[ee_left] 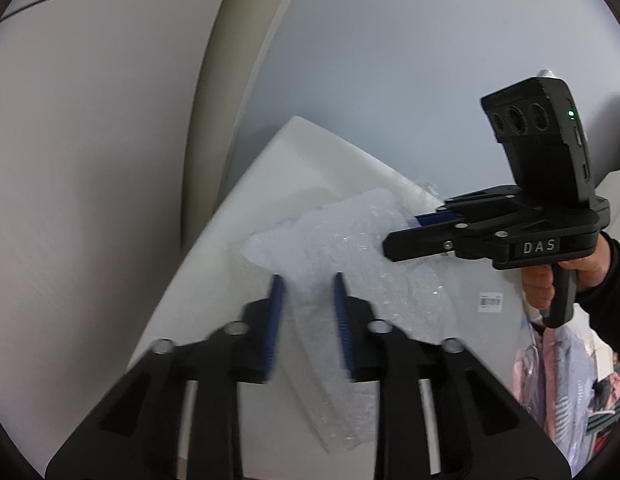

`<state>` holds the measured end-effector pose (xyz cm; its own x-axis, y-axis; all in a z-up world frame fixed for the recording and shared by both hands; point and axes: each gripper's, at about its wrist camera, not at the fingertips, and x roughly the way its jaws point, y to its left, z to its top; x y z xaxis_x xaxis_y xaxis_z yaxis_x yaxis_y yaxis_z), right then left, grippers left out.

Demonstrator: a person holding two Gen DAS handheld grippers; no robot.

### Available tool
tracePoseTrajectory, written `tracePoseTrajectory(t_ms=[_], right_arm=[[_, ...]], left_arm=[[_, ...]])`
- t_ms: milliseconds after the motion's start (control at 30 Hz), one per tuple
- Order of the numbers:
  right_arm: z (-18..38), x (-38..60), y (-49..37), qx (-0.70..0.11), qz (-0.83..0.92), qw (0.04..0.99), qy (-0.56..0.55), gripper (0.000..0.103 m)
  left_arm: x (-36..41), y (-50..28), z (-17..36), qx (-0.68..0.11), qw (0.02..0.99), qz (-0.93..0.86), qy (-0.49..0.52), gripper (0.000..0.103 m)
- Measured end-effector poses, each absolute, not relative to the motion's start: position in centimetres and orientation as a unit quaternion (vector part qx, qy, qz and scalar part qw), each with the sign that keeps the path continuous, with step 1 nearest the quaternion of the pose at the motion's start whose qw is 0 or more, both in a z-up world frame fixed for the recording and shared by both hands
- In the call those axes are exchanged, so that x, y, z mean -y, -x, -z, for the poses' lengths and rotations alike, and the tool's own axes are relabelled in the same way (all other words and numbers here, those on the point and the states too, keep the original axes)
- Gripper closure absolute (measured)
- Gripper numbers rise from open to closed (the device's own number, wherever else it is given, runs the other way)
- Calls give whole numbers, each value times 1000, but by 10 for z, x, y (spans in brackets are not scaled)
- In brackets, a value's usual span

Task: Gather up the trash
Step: 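Close the right tool on the clear bubble-wrap sheet, then lift the bubble-wrap sheet with the right tool toward the bin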

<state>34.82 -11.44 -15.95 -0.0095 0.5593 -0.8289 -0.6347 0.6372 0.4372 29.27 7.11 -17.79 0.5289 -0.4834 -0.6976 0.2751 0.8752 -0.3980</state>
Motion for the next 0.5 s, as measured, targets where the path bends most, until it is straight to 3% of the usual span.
tracePoseTrajectory(t_ms=[500], right_arm=[[104, 126, -320, -501, -434, 749, 24, 91]], left_arm=[[-76, -278, 126, -382, 895, 199, 115, 94]])
